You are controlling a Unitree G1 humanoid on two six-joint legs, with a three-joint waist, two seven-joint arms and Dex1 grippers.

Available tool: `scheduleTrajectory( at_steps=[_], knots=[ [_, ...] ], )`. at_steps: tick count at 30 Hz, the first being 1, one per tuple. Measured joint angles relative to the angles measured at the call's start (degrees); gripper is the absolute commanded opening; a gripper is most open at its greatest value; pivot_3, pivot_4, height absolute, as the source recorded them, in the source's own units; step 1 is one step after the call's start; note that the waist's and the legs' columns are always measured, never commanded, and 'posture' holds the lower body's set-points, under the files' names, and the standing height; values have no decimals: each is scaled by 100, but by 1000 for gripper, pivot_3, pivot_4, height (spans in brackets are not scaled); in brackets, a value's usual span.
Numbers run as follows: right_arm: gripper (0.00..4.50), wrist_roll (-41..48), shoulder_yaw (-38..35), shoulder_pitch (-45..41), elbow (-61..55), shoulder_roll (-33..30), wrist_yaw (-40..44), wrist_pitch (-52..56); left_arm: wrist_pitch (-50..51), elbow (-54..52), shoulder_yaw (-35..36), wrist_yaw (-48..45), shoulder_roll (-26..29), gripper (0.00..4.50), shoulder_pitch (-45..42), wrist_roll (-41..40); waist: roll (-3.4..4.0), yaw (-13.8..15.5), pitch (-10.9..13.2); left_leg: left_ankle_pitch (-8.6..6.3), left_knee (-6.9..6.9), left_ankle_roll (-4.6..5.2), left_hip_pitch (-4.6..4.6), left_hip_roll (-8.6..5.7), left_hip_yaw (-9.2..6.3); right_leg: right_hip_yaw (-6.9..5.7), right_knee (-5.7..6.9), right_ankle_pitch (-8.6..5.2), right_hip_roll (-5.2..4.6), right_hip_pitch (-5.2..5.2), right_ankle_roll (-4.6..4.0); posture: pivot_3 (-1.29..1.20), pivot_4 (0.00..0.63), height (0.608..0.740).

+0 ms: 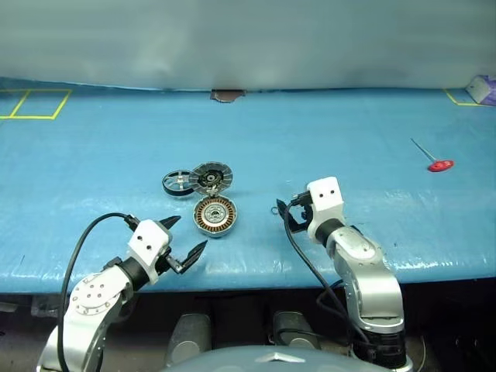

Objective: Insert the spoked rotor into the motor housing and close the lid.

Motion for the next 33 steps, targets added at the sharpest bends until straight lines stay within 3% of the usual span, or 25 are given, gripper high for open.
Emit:
scheduleTrajectory(
  at_steps=[11,23,27,33],
  knots=[
    [4484,19,486,62,1402,-39,-574,-1353,145,0,-44,-52,64,4500,-169,-102,-2,12,-1,2,-13,3,-10,4,3,5,1,18,5,8,-32,0,150,740],
    [667,141,646,262,1525,-170,-668,-1524,158,0,-42,-30,66,4500,-127,-109,-8,56,-5,2,1,3,-5,25,0,5,-2,2,2,12,0,0,150,740],
    [666,241,941,96,813,-337,-366,-840,168,-4,-40,4,66,4500,-107,-108,-6,28,-4,3,-2,3,-10,34,8,7,1,18,7,10,-26,0,150,740],
    [666,362,1586,-1383,85,-263,0,-176,195,-41,-34,55,57,4500,-93,-107,-7,11,-4,4,-2,1,-7,43,-1,3,1,19,48,8,-31,0,150,740]
  ],
)
